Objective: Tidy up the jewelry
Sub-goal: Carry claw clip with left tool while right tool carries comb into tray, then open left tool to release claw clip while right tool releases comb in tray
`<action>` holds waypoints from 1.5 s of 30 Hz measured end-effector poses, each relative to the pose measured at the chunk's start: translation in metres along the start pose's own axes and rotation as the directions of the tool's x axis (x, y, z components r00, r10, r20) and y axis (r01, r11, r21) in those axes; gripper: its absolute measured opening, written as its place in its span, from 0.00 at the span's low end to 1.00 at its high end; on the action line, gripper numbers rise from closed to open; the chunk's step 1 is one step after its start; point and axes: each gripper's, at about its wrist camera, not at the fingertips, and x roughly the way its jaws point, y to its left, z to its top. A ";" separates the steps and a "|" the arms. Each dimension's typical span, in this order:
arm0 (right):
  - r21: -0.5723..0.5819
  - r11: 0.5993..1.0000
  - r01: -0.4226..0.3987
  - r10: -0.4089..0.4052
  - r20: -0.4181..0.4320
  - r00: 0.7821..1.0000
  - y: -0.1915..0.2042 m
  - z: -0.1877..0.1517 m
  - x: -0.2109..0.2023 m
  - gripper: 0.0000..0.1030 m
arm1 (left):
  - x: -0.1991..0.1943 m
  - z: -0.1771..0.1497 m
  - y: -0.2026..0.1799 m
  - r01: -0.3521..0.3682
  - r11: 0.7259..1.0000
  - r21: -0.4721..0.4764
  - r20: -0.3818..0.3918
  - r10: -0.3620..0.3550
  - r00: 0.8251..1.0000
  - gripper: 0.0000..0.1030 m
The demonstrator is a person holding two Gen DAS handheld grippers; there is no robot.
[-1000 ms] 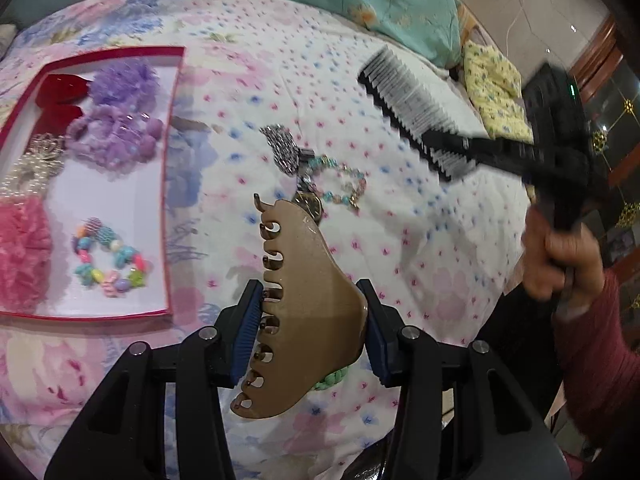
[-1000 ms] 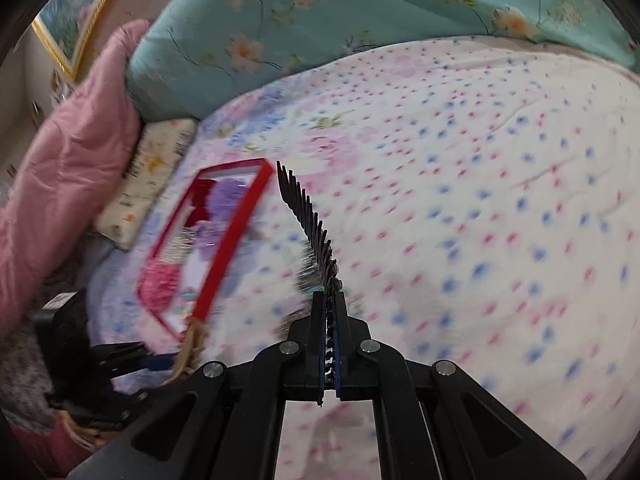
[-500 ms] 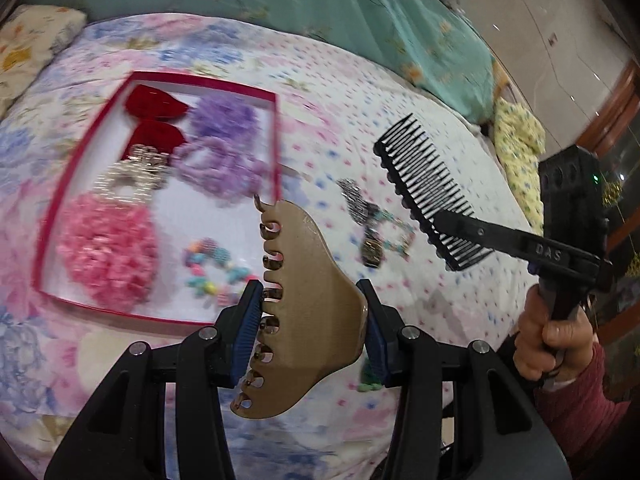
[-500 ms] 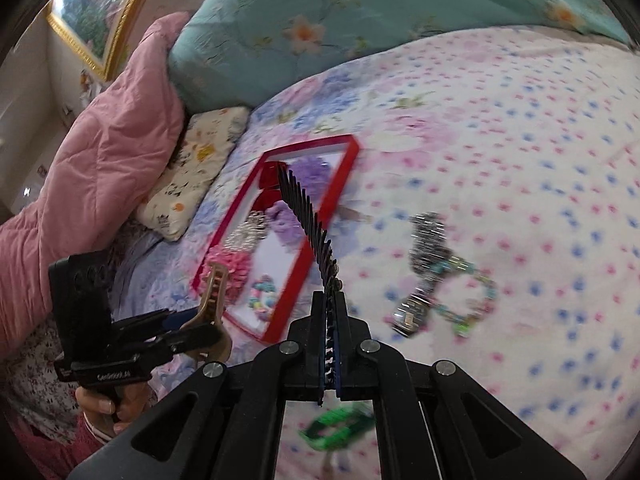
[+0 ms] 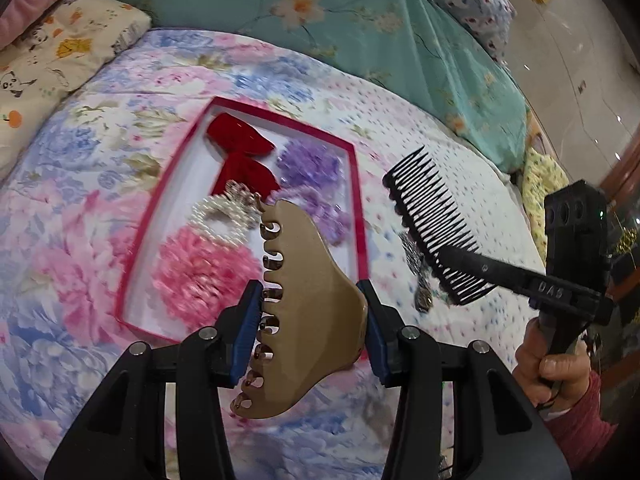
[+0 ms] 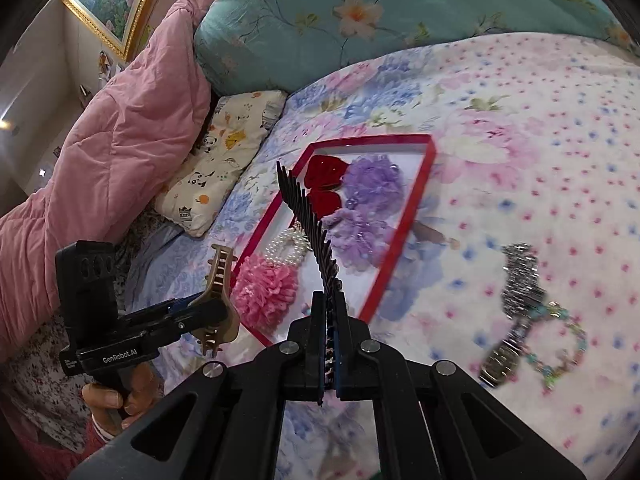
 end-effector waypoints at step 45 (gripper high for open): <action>-0.183 0.959 0.215 -0.218 0.002 0.976 0.019 0.049 0.121 0.37 | 0.088 0.066 0.067 -0.131 0.990 -0.053 -0.044 0.129 0.991 0.42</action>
